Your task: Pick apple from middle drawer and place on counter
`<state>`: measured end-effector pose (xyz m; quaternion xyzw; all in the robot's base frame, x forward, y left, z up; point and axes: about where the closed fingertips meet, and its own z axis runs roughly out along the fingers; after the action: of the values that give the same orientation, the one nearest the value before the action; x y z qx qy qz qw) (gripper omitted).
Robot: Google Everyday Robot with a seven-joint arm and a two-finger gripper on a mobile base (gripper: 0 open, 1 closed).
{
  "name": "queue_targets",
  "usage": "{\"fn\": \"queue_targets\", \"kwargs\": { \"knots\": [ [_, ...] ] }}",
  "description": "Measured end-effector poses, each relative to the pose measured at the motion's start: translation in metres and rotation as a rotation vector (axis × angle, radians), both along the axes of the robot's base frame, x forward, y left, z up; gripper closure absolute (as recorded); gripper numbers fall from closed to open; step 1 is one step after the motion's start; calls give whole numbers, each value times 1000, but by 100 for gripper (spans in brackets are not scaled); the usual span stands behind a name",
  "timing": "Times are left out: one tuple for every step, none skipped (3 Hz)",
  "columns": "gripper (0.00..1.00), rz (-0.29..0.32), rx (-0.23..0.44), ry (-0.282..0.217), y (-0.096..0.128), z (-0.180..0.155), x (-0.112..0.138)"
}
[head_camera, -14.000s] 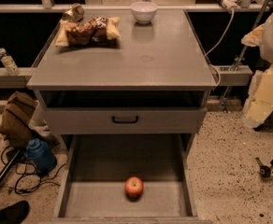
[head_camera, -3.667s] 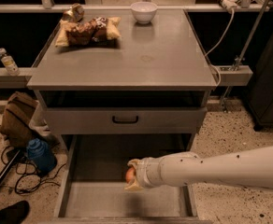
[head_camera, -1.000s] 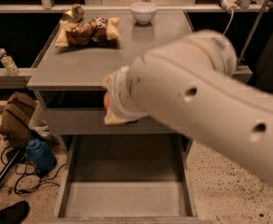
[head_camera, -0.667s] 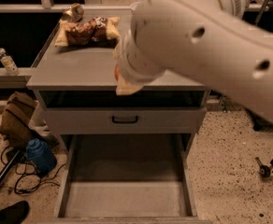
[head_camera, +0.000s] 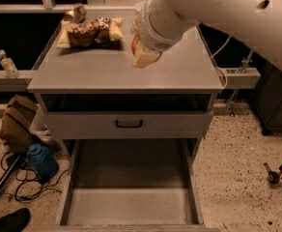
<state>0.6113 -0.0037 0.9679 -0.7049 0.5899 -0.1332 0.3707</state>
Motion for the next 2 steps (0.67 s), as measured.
{"fn": "queue_targets", "kwargs": {
  "knots": [
    [100,0,0,0,0,0,0],
    [100,32,-9,20,9,0,19]
  ]
}}
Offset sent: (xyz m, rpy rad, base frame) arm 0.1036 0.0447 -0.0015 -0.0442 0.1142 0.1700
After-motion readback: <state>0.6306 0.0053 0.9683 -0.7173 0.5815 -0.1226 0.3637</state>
